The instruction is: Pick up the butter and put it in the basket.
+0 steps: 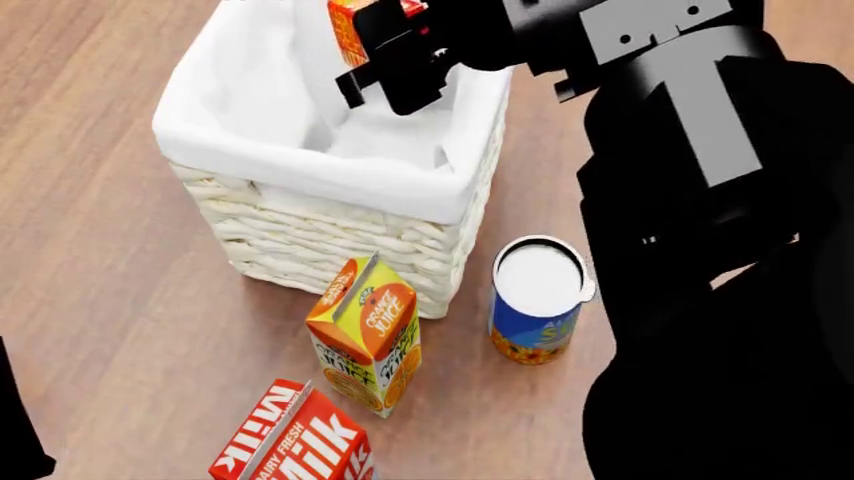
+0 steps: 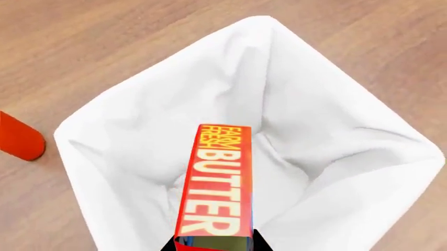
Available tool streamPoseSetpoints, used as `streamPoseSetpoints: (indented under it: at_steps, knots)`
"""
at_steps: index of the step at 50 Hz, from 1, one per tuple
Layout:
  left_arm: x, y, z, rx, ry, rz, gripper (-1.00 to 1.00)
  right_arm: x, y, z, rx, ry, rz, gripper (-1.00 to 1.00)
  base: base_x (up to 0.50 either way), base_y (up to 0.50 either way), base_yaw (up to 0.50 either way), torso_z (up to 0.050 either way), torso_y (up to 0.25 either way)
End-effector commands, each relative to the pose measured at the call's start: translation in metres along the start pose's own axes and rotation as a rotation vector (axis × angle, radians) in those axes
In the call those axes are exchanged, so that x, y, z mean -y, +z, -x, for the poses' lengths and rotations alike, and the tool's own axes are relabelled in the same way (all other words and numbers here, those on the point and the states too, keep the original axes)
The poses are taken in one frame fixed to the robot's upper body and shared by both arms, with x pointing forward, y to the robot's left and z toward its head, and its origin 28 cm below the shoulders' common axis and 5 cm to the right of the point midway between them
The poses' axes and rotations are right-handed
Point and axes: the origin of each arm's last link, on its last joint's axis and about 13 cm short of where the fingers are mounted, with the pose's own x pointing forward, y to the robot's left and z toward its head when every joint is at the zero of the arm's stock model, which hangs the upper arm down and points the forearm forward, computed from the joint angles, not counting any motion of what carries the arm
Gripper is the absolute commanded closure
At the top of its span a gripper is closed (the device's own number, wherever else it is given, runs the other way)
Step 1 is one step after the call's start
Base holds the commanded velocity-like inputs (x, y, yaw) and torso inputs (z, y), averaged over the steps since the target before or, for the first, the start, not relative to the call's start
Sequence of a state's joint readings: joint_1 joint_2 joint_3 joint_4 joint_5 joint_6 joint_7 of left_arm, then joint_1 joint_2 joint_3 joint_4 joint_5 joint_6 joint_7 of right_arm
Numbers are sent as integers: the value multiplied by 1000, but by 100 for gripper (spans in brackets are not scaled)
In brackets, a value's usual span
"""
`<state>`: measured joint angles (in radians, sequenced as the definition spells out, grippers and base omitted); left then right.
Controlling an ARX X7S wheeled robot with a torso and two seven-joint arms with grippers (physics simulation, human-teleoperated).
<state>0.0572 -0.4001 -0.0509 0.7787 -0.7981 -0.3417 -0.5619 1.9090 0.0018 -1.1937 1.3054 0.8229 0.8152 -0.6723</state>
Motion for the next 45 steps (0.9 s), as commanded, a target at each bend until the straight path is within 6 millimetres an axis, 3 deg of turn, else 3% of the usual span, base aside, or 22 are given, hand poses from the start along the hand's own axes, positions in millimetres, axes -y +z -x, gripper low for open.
streamPoseSetpoints:
  at_steps: [1, 27, 31, 32, 45]
  knots:
    - [2, 2, 6, -3, -8, 5, -100, -4, 2, -2, 15, 32, -14, 100, 0, 0, 0, 0, 0]
    - [3, 3, 10, -8, -18, 5, -100, -3, -4, -9, 23, 51, -4, 100, 0, 0, 0, 0, 2]
    - [3, 3, 11, -10, -19, 6, -100, -1, -3, -10, 13, 14, 60, 100, 0, 0, 0, 0, 0]
    - [3, 3, 11, -10, -20, 5, -100, -1, -3, -10, 21, 17, 52, -100, 0, 0, 0, 0, 0]
    - [3, 3, 12, -11, -25, 5, -100, 3, 5, -6, 102, -67, 102, -100, 0, 0, 0, 0, 0]
